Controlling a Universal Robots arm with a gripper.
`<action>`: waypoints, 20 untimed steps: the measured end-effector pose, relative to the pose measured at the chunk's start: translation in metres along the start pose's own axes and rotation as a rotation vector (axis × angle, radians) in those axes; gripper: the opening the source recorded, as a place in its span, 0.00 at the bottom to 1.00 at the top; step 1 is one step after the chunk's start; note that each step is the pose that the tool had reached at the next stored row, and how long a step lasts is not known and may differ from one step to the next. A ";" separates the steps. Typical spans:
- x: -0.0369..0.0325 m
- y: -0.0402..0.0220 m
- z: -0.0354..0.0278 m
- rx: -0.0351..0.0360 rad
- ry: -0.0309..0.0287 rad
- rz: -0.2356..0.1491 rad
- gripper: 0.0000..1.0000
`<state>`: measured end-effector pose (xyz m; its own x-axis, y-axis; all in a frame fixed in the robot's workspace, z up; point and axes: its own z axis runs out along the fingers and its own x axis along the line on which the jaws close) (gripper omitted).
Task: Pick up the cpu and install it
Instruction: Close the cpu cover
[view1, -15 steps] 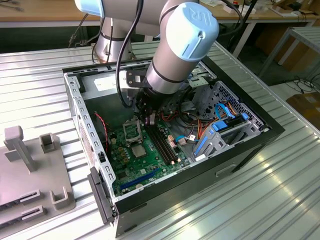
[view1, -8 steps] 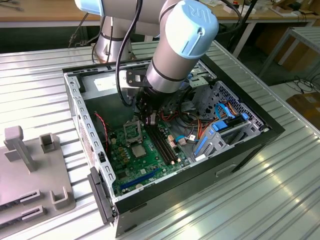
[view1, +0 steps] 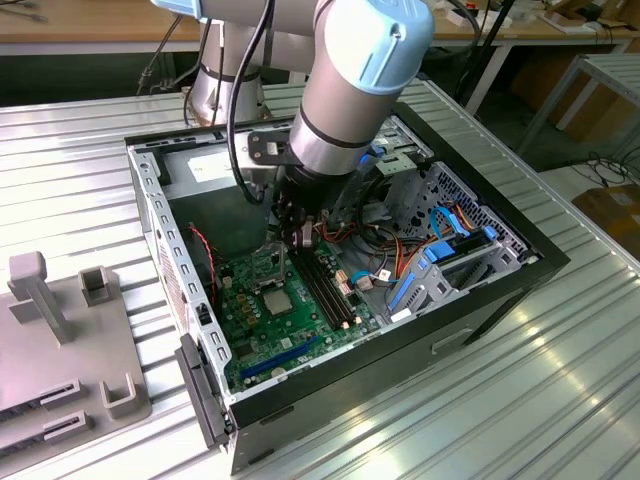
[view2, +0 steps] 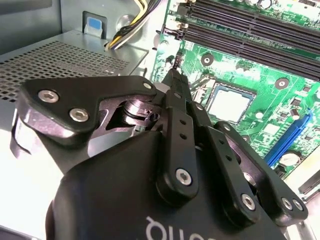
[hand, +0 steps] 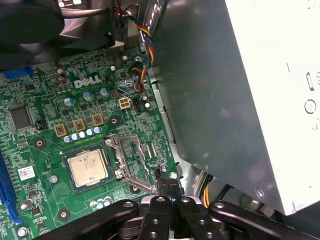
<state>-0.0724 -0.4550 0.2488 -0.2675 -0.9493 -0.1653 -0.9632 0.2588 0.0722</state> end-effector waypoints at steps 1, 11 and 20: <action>0.0000 0.0002 0.0000 -0.0007 0.0010 -0.006 0.11; 0.0000 0.0016 -0.0020 -0.0106 0.0109 -0.073 0.11; -0.0006 0.0018 -0.0056 -0.0154 0.0147 -0.104 0.11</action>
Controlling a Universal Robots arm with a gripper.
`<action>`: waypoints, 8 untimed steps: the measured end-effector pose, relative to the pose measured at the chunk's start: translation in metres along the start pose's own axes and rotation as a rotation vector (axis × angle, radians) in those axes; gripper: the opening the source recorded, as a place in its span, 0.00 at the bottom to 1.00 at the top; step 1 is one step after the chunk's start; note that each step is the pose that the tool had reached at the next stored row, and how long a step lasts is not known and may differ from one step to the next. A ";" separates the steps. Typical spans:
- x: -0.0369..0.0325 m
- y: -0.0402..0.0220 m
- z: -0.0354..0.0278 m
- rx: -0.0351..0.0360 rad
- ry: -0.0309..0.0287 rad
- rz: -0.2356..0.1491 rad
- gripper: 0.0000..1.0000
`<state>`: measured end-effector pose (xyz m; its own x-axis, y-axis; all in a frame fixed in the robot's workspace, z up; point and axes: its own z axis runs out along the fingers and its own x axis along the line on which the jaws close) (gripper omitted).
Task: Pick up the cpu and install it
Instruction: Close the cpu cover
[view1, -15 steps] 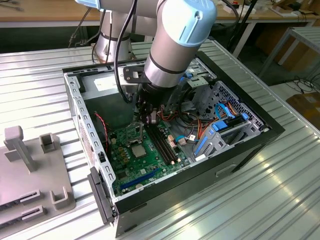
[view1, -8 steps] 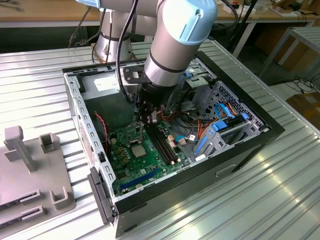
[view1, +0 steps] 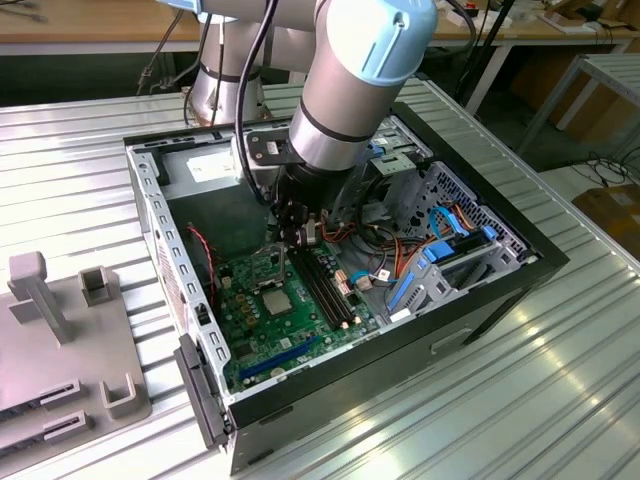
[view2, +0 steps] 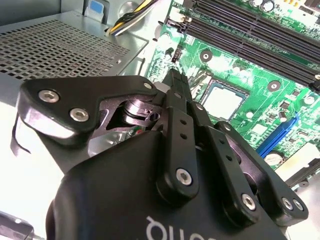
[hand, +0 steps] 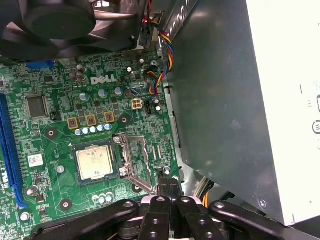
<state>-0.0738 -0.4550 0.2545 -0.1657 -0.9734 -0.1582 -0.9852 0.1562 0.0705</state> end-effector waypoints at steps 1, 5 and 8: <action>0.0000 0.0000 -0.0001 0.0000 0.0001 0.000 0.11; 0.0000 0.0000 -0.0001 -0.0001 0.0003 0.000 0.11; 0.0000 0.0000 -0.0001 0.0000 0.0003 0.000 0.11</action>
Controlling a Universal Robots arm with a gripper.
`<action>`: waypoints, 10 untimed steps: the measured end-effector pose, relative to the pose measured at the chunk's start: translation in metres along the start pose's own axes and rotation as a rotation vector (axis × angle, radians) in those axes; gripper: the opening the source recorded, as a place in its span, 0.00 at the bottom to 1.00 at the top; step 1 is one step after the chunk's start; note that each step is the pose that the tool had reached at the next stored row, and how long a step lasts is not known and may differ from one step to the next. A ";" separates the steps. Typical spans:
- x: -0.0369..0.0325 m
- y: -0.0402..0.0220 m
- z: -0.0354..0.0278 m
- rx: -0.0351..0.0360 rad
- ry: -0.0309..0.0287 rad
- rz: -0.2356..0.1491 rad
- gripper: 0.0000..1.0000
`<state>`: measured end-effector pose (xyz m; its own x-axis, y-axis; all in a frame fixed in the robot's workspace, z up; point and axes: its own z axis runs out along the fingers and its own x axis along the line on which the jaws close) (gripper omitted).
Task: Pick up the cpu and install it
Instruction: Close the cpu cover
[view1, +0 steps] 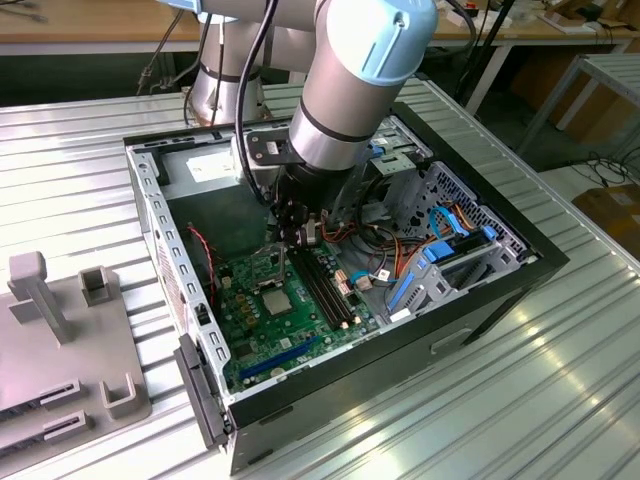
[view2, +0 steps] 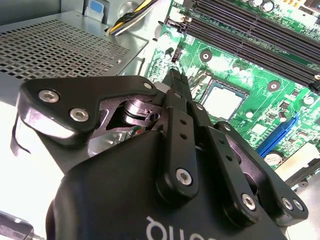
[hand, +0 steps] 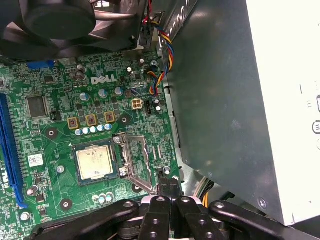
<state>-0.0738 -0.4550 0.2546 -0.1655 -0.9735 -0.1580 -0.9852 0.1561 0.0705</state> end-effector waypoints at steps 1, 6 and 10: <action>0.0000 0.0000 0.0000 -0.0001 0.0000 0.000 0.11; -0.0005 0.0002 -0.0032 0.0000 0.0001 0.000 0.11; -0.0008 0.0003 -0.0049 -0.0001 -0.0001 0.000 0.11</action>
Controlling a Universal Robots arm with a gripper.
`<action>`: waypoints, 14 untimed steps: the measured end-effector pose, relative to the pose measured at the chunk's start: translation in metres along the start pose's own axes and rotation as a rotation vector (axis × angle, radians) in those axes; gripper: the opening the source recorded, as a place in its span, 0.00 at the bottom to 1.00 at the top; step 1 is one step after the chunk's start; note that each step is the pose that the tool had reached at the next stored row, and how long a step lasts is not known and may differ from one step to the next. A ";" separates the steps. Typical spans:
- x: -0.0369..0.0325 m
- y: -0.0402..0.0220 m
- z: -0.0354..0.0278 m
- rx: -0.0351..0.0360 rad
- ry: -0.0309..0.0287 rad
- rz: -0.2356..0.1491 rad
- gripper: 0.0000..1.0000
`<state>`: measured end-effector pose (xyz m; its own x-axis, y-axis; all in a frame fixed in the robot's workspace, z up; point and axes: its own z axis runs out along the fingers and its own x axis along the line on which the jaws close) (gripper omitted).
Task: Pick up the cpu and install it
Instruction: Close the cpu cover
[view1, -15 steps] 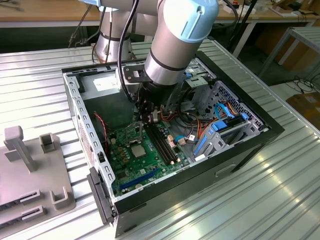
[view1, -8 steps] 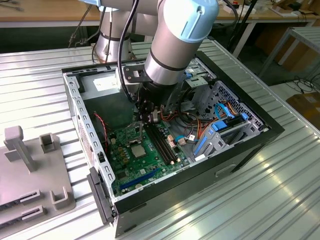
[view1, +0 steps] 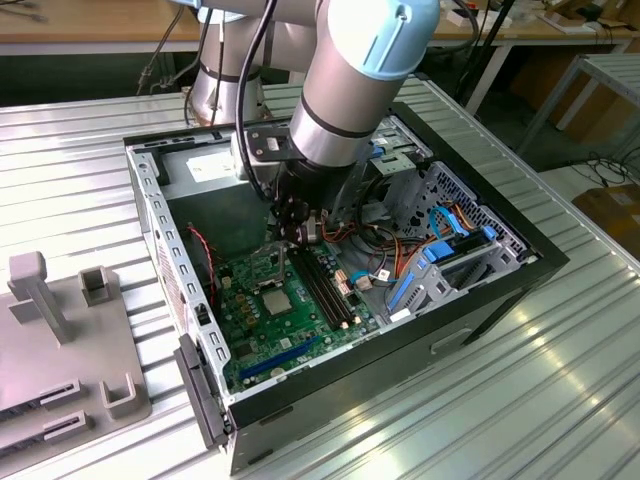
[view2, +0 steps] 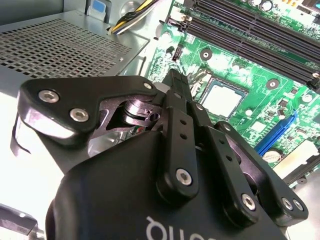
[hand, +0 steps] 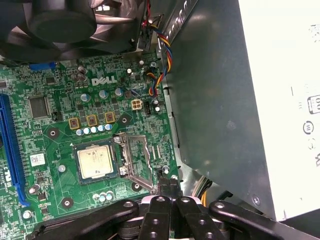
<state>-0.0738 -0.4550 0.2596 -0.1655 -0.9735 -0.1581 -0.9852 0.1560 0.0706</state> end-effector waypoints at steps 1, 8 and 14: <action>0.0000 0.0000 -0.0002 0.0000 0.0001 0.000 0.11; 0.0004 -0.0001 -0.0004 0.0000 0.0001 0.000 0.11; 0.0035 -0.0005 -0.0009 0.0000 0.0000 0.000 0.11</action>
<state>-0.0738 -0.4586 0.2598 -0.1655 -0.9735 -0.1581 -0.9852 0.1561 0.0706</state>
